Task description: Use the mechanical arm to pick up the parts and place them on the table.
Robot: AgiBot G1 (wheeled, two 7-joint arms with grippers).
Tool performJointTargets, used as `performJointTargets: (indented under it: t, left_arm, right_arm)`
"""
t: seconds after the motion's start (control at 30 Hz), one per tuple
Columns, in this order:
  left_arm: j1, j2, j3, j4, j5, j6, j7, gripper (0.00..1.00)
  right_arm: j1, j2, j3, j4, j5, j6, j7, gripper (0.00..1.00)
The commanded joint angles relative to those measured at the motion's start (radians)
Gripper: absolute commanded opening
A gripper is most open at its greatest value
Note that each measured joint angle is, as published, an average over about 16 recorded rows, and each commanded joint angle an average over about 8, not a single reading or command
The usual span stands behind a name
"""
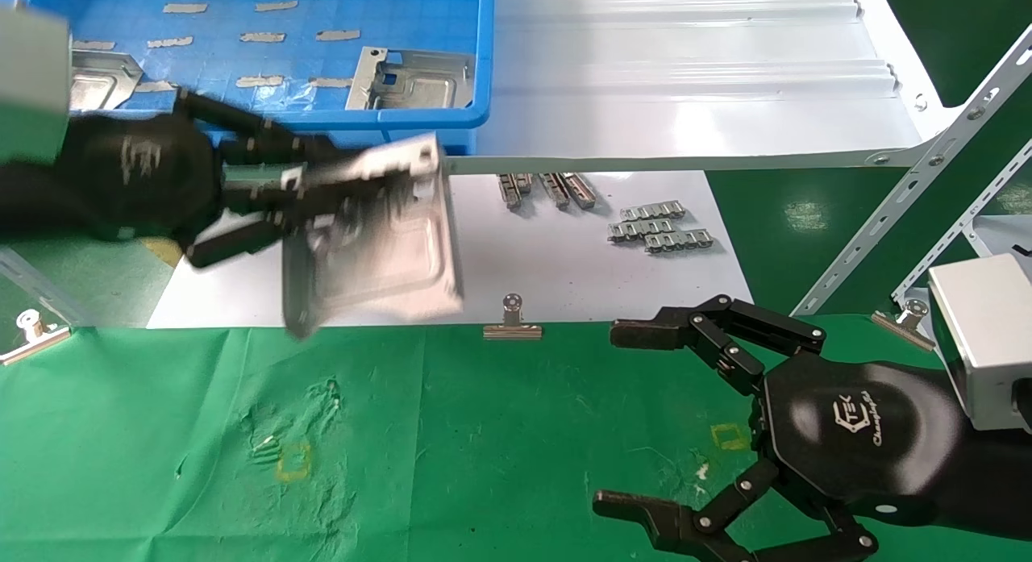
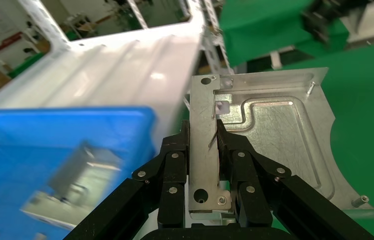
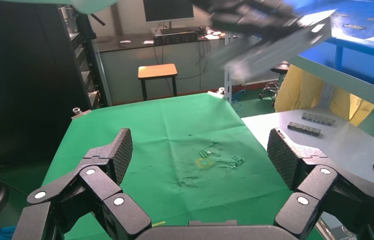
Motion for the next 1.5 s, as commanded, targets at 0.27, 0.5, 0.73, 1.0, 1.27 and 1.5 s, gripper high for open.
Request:
performJointTargets:
  t: [0.27, 0.5, 0.73, 1.0, 1.27, 1.5]
  left_arm:
    - [0.113, -0.089, 0.163, -0.005, 0.030, -0.032, 0.215, 0.00]
    - [0.142, -0.039, 0.226, 0.180, 0.137, -0.066, 0.433, 0.00]
    - [0.147, 0.014, 0.245, 0.304, 0.165, -0.072, 0.536, 0.35]
    - [0.140, 0.042, 0.259, 0.390, 0.187, -0.071, 0.592, 1.00]
    - [0.127, 0.049, 0.233, 0.442, 0.142, -0.028, 0.580, 1.00]
    - [0.166, 0.043, 0.194, 0.459, 0.067, -0.005, 0.485, 1.00]
  right_arm:
    - [0.000, 0.000, 0.000, 0.000, 0.000, 0.000, 0.000, 1.00]
    - [0.000, 0.000, 0.000, 0.000, 0.000, 0.000, 0.000, 1.00]
    - [0.000, 0.000, 0.000, 0.000, 0.000, 0.000, 0.000, 1.00]
    - [0.000, 0.000, 0.000, 0.000, 0.000, 0.000, 0.000, 1.00]
    - [0.000, 0.000, 0.000, 0.000, 0.000, 0.000, 0.000, 1.00]
    - [0.000, 0.000, 0.000, 0.000, 0.000, 0.000, 0.000, 1.00]
